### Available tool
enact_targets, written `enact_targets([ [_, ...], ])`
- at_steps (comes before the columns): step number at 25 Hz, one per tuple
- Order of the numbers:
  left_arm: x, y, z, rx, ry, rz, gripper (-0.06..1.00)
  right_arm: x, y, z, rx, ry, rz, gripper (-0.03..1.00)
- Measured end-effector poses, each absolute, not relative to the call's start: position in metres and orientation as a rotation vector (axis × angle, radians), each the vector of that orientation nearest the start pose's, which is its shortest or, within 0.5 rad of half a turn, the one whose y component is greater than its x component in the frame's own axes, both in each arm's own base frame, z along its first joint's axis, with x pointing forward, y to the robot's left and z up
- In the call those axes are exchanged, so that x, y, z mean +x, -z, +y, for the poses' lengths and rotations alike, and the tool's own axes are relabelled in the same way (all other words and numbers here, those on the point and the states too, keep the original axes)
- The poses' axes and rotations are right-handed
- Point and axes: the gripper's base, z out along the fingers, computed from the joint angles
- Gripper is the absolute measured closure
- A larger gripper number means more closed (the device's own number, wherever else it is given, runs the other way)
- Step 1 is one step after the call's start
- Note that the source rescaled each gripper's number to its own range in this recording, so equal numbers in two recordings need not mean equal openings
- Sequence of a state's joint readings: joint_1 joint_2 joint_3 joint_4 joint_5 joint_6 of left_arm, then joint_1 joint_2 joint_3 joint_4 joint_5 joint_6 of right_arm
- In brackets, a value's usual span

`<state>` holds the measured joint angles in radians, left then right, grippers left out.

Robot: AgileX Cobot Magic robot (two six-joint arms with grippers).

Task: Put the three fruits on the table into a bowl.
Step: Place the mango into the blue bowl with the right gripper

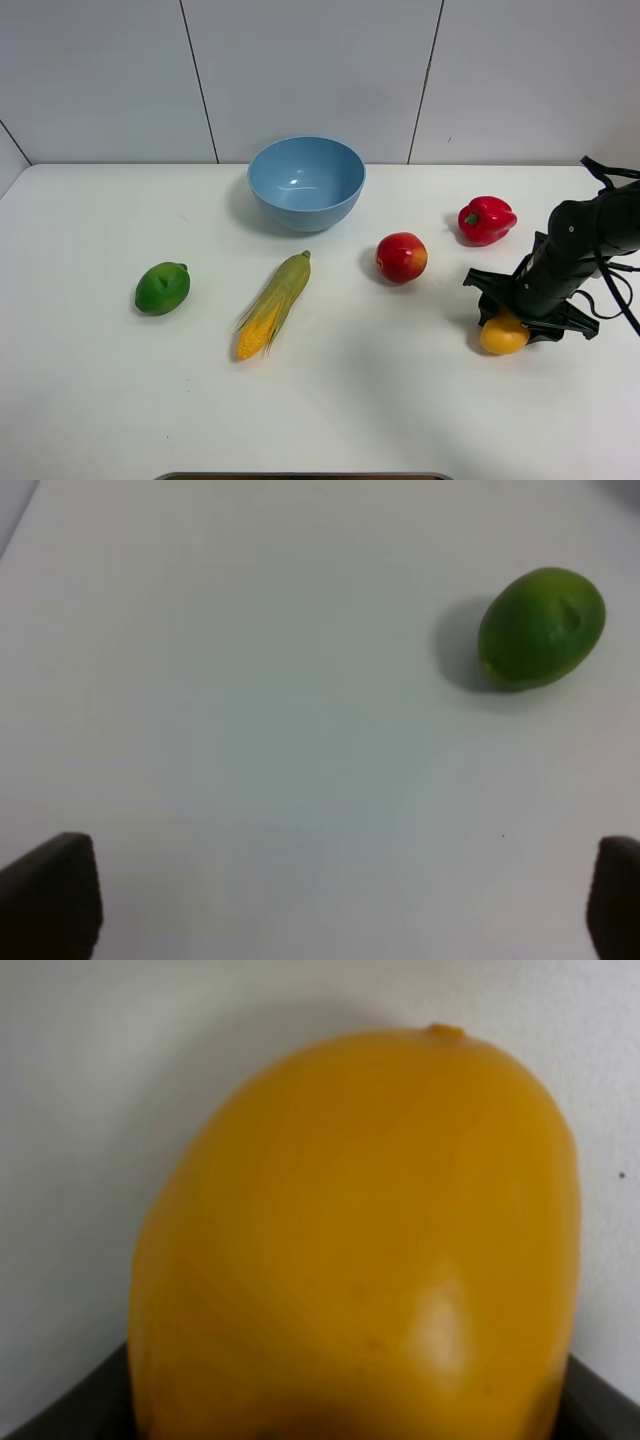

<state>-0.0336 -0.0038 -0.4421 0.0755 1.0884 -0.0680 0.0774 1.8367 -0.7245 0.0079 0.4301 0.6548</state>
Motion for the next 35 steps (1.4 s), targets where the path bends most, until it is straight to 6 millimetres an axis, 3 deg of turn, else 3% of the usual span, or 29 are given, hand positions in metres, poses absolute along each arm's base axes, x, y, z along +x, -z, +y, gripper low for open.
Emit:
enact_targets([
  [35, -0.0004, -0.259, 0.0061, -0.037, -0.032, 2.123, -0.06, 0.2701, -0.0923, 0.0213, 0.873, -0.069, 2.904, 0.4],
])
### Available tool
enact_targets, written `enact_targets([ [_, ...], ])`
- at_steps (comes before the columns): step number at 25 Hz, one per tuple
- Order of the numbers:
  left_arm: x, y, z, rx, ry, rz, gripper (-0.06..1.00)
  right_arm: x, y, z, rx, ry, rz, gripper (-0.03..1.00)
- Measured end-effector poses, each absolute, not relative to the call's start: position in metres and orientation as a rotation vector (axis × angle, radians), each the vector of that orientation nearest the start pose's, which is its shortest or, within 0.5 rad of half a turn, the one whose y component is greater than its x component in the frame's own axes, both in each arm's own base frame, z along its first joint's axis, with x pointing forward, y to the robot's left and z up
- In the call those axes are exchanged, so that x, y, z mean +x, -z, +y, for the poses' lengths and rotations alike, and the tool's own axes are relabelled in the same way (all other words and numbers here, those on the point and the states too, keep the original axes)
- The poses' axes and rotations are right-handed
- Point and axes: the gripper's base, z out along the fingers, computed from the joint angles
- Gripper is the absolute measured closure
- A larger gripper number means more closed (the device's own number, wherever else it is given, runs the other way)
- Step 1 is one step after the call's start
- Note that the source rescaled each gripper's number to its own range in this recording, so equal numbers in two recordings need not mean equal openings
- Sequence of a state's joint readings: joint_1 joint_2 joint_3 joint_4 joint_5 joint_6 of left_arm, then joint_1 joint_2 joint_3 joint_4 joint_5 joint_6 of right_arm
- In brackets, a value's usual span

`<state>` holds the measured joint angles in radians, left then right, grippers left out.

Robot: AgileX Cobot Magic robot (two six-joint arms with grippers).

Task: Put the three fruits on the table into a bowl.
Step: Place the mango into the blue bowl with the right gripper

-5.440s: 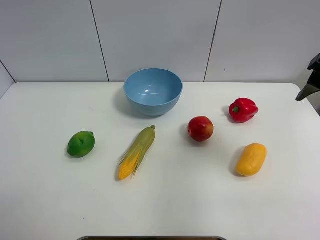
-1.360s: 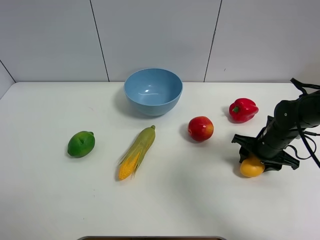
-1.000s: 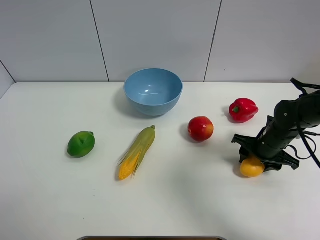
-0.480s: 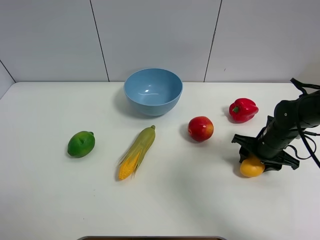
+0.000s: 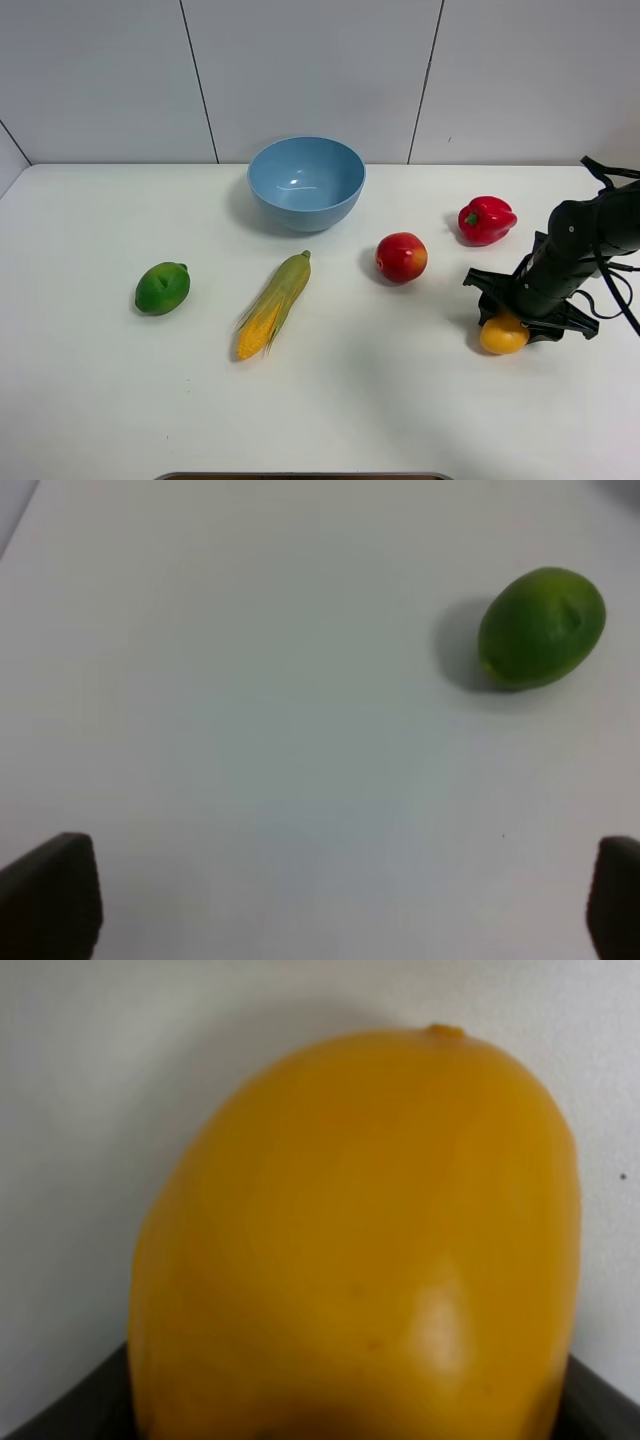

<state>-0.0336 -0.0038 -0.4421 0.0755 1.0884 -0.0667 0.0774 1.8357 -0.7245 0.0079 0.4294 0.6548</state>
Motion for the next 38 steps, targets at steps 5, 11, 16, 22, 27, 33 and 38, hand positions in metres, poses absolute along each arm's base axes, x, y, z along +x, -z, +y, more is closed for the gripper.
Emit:
enact_targets([
  [5, 0.0, -0.259, 0.006, -0.037, -0.032, 2.123, -0.06, 0.272, -0.099, 0.022, 0.87, -0.093, 2.868, 0.4],
  [11, 0.0, -0.259, 0.006, -0.037, -0.032, 2.123, -0.06, 0.27, -0.118, 0.021, 0.854, -0.111, 2.833, 0.4],
  [16, 0.0, -0.259, 0.006, -0.039, -0.032, 2.123, -0.06, 0.266, -0.142, 0.021, 0.834, -0.139, 2.778, 0.4],
  [22, 0.0, -0.259, 0.006, -0.039, -0.032, 2.123, -0.06, 0.259, -0.172, 0.02, 0.803, -0.173, 2.703, 0.4],
  [27, 0.0, -0.259, 0.006, -0.039, -0.032, 2.123, -0.06, 0.253, -0.194, 0.019, 0.744, -0.19, 2.642, 0.4],
  [33, 0.0, -0.259, 0.006, -0.038, -0.032, 2.123, -0.06, 0.247, -0.213, 0.018, 0.659, -0.204, 2.587, 0.4],
  [38, 0.0, -0.259, 0.006, -0.038, -0.032, 2.123, -0.06, 0.245, -0.228, 0.018, 0.584, -0.206, 2.547, 0.4],
])
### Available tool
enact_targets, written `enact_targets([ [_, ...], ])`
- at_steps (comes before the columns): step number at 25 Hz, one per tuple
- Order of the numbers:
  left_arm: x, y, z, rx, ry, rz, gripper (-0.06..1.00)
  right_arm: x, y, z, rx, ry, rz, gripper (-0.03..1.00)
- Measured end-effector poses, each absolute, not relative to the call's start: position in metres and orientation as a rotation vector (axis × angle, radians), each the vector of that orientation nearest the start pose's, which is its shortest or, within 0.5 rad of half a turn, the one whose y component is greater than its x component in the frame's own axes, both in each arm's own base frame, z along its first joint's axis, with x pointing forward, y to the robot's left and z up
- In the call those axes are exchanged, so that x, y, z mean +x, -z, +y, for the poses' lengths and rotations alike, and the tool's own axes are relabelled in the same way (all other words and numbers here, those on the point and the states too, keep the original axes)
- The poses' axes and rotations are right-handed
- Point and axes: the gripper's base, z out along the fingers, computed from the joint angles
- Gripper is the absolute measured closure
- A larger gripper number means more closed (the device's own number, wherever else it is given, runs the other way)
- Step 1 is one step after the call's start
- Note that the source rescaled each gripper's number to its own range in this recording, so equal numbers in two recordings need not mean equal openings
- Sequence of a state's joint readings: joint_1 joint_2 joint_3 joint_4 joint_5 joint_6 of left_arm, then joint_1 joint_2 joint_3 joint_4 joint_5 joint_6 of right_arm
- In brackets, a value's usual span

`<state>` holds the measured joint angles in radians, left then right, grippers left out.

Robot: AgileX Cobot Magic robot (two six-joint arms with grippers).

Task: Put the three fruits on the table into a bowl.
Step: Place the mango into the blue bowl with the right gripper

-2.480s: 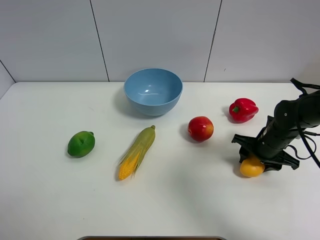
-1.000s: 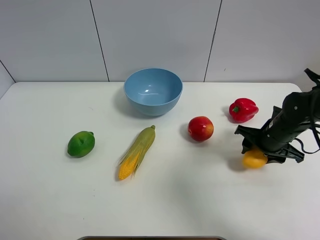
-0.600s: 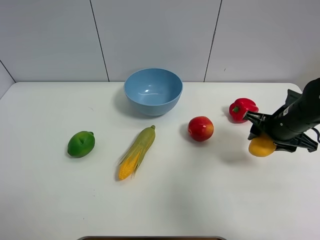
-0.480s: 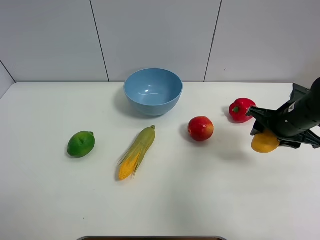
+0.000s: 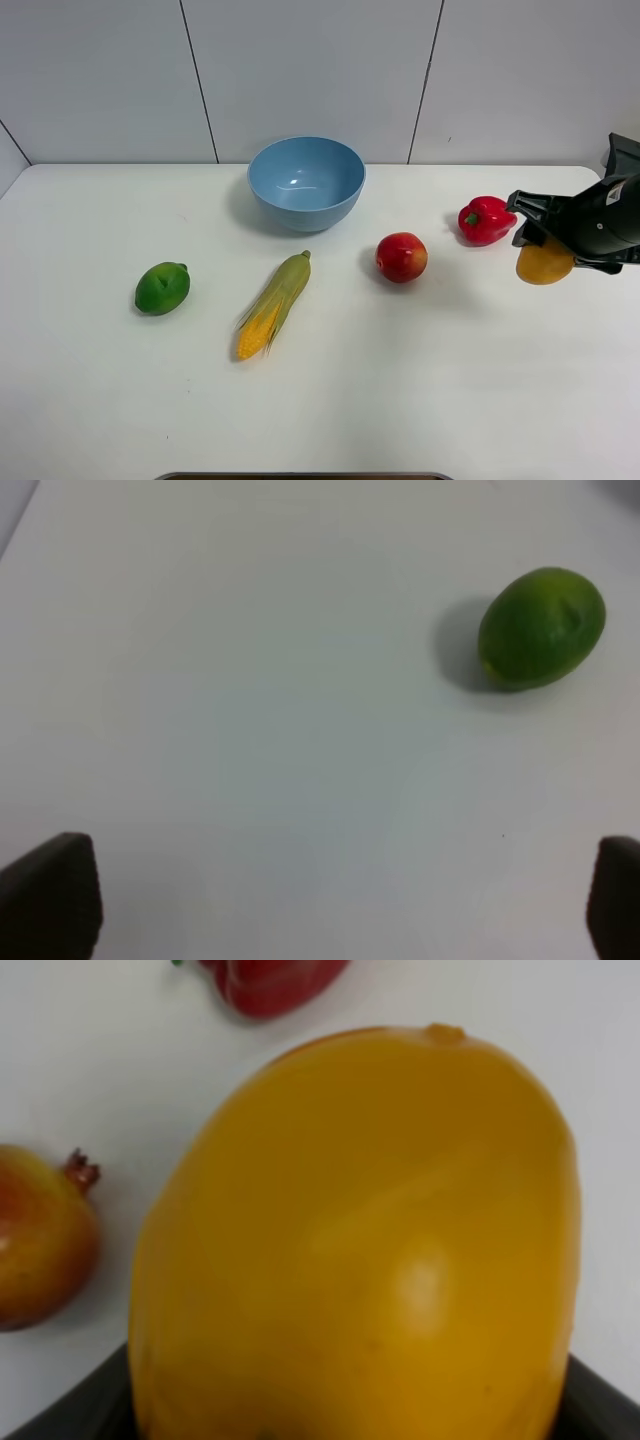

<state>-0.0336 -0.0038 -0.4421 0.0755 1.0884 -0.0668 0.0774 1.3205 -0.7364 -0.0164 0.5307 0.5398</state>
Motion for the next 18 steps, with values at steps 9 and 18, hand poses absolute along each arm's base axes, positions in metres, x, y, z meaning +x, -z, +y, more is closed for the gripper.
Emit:
enact_targets([
  [9, 0.0, -0.259, 0.006, -0.039, -0.032, 2.123, -0.06, 0.263, -0.281, 0.043, 0.345, -0.263, 2.415, 0.4],
  [18, 0.0, -0.259, 0.006, -0.039, -0.032, 2.123, -0.06, 0.275, -0.329, 0.076, 0.085, -0.326, 2.239, 0.4],
])
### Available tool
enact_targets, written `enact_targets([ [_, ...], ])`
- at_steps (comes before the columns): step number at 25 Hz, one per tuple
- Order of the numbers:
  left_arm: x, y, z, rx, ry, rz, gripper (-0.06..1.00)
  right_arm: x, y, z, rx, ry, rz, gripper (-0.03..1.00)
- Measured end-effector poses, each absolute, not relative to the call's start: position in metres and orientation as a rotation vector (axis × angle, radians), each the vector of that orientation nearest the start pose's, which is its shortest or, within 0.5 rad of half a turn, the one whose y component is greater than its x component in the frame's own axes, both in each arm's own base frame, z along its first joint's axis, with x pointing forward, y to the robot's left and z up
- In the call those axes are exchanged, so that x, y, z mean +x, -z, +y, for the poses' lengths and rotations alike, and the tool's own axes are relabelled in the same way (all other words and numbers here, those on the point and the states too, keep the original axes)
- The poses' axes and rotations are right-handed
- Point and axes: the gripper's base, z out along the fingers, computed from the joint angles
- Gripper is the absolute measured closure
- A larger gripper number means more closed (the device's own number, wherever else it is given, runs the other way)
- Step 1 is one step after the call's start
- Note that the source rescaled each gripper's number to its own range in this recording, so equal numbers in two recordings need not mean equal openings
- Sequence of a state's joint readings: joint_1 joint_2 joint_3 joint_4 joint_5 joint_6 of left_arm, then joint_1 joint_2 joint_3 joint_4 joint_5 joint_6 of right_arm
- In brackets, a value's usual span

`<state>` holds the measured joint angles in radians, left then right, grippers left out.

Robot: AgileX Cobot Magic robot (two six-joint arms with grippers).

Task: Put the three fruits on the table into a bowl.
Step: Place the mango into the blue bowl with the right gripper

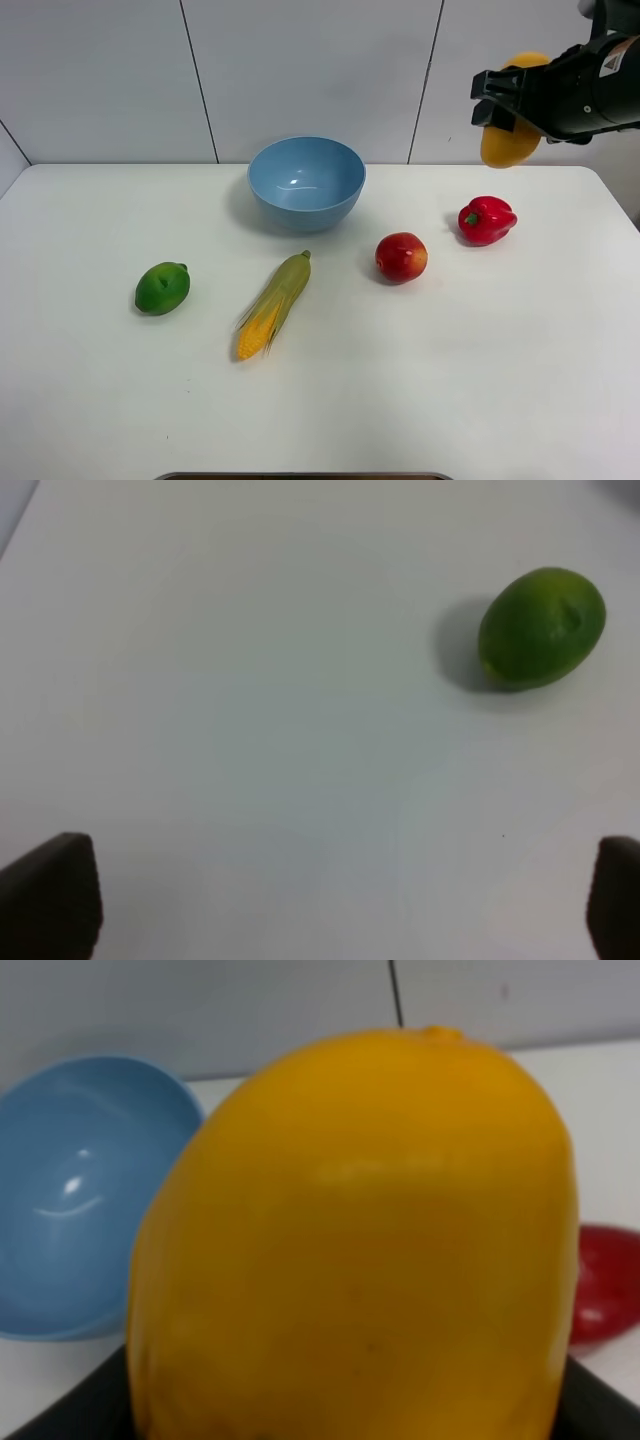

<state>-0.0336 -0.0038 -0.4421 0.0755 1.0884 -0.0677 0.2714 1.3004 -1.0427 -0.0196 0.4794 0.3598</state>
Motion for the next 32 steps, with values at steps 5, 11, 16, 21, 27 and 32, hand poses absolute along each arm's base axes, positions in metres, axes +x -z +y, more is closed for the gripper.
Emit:
enact_targets([
  [5, 0.0, -0.259, 0.006, -0.037, -0.032, 2.123, -0.06, 0.278, -0.335, 0.085, -0.005, -0.321, 2.213, 0.4],
  [11, 0.0, -0.259, 0.006, -0.037, -0.032, 2.123, -0.06, 0.3, -0.335, 0.112, -0.129, -0.328, 2.196, 0.4],
  [16, 0.0, -0.259, 0.006, -0.039, -0.032, 2.123, -0.06, 0.328, -0.328, 0.145, -0.258, -0.327, 2.198, 0.4],
  [21, 0.0, -0.259, 0.006, -0.039, -0.032, 2.123, -0.06, 0.355, -0.321, 0.177, -0.361, -0.325, 2.18, 0.4],
  [27, 0.0, -0.259, 0.006, -0.038, -0.032, 2.123, -0.06, 0.388, -0.31, 0.204, -0.431, -0.315, 2.16, 0.4],
  [32, 0.0, -0.259, 0.006, -0.035, -0.034, 2.124, -0.06, 0.41, -0.3, 0.226, -0.492, -0.304, 2.141, 0.4],
])
